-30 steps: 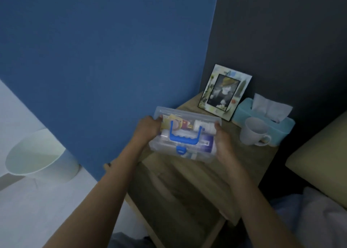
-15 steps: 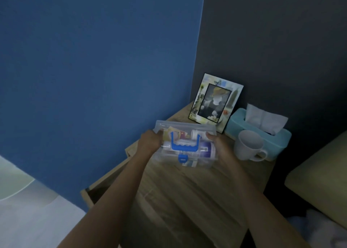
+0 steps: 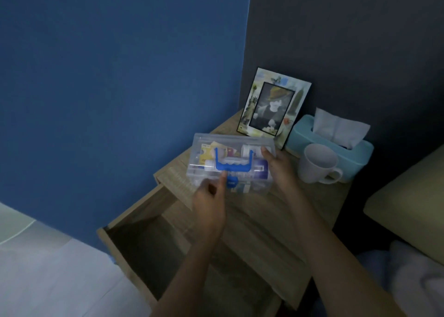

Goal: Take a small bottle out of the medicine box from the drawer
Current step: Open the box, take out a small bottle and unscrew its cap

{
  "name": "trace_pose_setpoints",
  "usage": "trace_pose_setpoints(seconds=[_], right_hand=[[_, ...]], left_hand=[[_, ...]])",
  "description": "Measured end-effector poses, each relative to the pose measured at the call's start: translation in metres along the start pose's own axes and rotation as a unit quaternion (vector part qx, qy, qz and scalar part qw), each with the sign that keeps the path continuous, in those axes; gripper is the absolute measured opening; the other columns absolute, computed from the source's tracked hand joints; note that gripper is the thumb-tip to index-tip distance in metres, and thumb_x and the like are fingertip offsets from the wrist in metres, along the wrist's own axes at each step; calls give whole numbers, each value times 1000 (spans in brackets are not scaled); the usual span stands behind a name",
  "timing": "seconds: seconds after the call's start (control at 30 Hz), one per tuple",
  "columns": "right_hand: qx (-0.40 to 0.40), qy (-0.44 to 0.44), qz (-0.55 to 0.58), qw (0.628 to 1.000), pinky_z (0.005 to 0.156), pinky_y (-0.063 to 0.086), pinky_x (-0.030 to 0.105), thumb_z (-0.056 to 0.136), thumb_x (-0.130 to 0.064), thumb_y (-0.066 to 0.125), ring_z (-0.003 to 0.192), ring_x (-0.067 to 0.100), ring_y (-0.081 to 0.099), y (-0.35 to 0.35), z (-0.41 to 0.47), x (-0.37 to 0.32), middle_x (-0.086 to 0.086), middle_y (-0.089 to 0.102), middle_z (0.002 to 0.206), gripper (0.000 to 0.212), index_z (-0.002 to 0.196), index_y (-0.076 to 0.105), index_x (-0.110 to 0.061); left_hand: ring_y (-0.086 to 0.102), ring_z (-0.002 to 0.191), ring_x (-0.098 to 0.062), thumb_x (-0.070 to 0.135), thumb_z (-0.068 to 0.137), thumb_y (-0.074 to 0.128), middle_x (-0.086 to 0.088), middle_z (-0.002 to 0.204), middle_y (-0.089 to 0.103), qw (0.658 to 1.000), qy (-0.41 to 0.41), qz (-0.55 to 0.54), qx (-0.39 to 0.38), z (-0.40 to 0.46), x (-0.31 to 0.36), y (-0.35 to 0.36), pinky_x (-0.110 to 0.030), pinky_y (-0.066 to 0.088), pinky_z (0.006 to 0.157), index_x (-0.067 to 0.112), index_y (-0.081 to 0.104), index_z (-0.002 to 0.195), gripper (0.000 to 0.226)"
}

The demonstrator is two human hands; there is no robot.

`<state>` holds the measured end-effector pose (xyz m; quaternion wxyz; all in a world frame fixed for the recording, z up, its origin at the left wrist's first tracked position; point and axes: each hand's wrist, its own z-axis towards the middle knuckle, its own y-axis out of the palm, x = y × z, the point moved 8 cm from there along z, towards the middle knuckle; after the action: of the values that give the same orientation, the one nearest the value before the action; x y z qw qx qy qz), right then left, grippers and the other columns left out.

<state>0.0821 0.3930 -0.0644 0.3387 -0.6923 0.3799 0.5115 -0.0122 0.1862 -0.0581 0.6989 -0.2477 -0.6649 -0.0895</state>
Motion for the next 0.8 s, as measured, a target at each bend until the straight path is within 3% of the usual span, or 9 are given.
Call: trace_pose_setpoints(seconds=[0.07,0.17,0.4,0.53,0.67,0.73,0.8], right_hand=[[2,1,-1,1000,40,47,11,95,-33,55,62,0,67,1,-1,0,-6,67,90,26,116,63,-19],[3,-4,1,1000,42,48,11,95,-33,55,66,-2,66,0,-1,0,-6,68,90,27,117,63,-18],[-2,-22,2,1000,57,51,15,95,-32,55,79,3,66,1,3,1,-3,69,101,28,118,63,-17],[5,-29,5,1000,48,48,6,96,-33,54,77,-1,65,1,2,1,-3,69,102,32,122,62,-16],[9,-15,20,1000,42,48,10,95,-34,54,78,5,65,3,0,0,0,67,109,36,126,59,-15],[14,-15,20,1000,51,54,18,95,-36,54,86,13,68,3,-4,-4,3,68,114,38,127,58,-15],[28,-42,15,999,72,58,33,97,-37,50,97,22,68,-1,-11,-7,8,68,116,36,123,59,-14]], left_hand=[[64,74,-6,82,74,37,3,77,69,990,-88,40,-98,1,-20,25,-22,45,63,21,69,79,70],[63,80,-5,77,80,40,8,80,69,981,-145,-3,-127,9,-24,41,-22,43,67,25,68,72,59],[64,67,-16,76,79,45,1,65,69,983,-167,-16,-78,10,-26,38,-33,52,71,17,68,63,65],[60,62,-14,66,84,49,-2,65,67,981,-169,-54,-84,8,-28,41,-28,48,63,12,69,69,59],[63,77,-16,44,95,48,-11,81,69,976,-133,-90,-148,3,-29,39,-26,50,73,1,69,90,48],[64,80,-17,33,96,51,-13,84,70,976,-128,-89,-155,1,-36,31,-26,48,74,-3,68,91,40],[64,84,-17,30,95,55,-9,89,72,980,-127,-53,-145,1,-44,20,-27,45,72,-1,70,96,34]])
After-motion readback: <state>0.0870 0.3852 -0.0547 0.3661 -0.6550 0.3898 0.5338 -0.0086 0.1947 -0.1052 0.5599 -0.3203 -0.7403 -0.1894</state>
